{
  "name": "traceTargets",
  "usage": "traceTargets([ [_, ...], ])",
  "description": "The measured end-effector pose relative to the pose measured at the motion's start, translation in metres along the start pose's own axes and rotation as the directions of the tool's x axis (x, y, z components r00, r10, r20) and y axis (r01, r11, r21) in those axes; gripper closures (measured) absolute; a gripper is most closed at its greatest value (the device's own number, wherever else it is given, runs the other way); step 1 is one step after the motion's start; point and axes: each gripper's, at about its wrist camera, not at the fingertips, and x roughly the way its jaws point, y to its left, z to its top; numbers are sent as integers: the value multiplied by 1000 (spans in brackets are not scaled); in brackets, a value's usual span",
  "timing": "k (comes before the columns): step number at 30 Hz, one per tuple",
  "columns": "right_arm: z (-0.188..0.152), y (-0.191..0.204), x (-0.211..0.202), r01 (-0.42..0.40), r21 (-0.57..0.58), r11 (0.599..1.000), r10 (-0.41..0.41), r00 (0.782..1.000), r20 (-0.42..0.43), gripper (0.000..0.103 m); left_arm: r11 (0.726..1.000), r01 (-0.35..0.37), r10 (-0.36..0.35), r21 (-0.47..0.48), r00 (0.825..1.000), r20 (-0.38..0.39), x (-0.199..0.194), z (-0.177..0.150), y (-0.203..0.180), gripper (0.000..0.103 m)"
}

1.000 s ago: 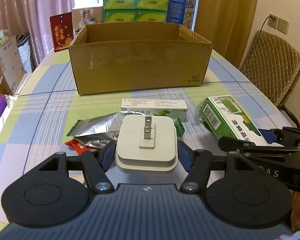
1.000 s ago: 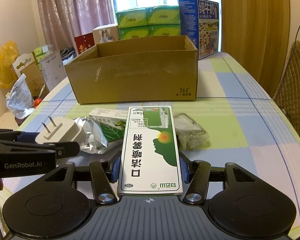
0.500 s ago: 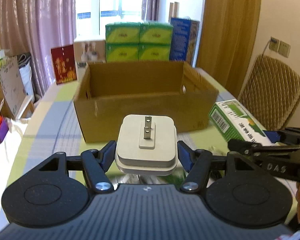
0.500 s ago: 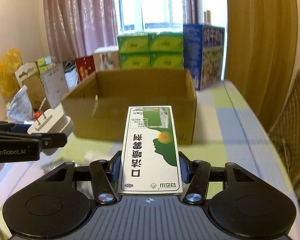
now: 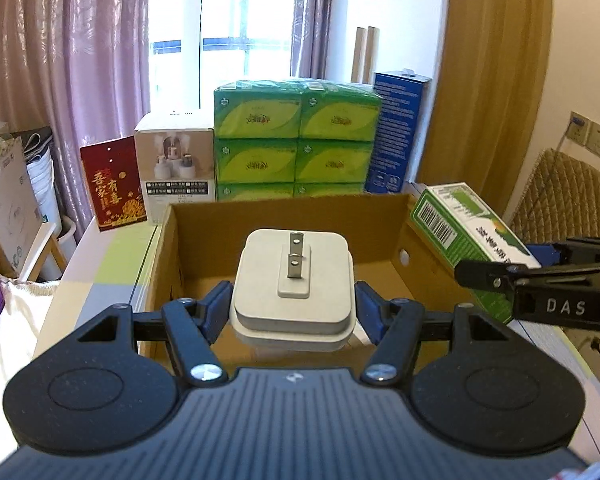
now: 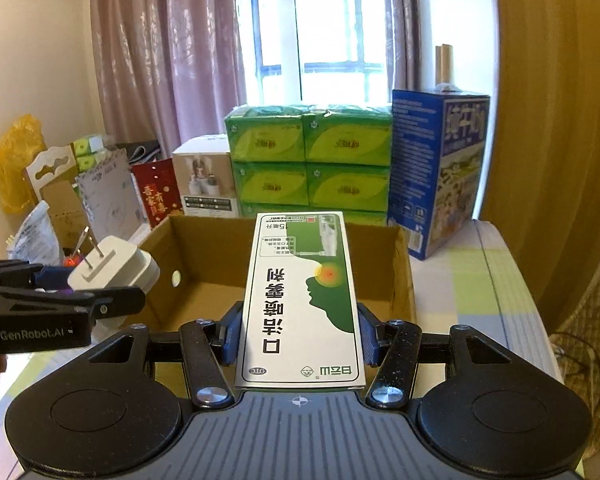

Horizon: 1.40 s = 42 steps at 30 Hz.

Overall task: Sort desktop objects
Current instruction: 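Carry the plug adapter and spray box with both tools over the cardboard box, then open the left tool and right tool to drop both items in the box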

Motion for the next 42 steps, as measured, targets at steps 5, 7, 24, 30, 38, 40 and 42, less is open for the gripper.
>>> traceTargets([
  [5,14,-11,48,-12,21,1000,13,999,-47,50,1000,3,-4,-12,999,-42,39,11,10,42],
  [7,13,-16,62,-15,41,999,18,997,-70,50,1000,9,-9,-5,998,-63,52,10,10,42],
  [24,-10,-31,105,-18,44,999,24,987,-156,50,1000,20,-21,-9,990,-137,94,-7,11,46],
  [30,-8,-26,105,-50,35,998,54,988,-145,50,999,17,-20,-28,994,-108,73,-3,13,46],
  [38,4,-21,68,-61,60,996,66,994,-86,41,996,-2,-5,-90,997,-75,32,-8,24,45],
  [40,5,-18,51,-64,61,996,68,995,-70,39,994,-9,2,-106,998,-70,20,-11,27,45],
  [42,6,-14,34,-69,61,996,72,996,-55,38,993,-17,9,-121,998,-64,4,-17,29,45],
])
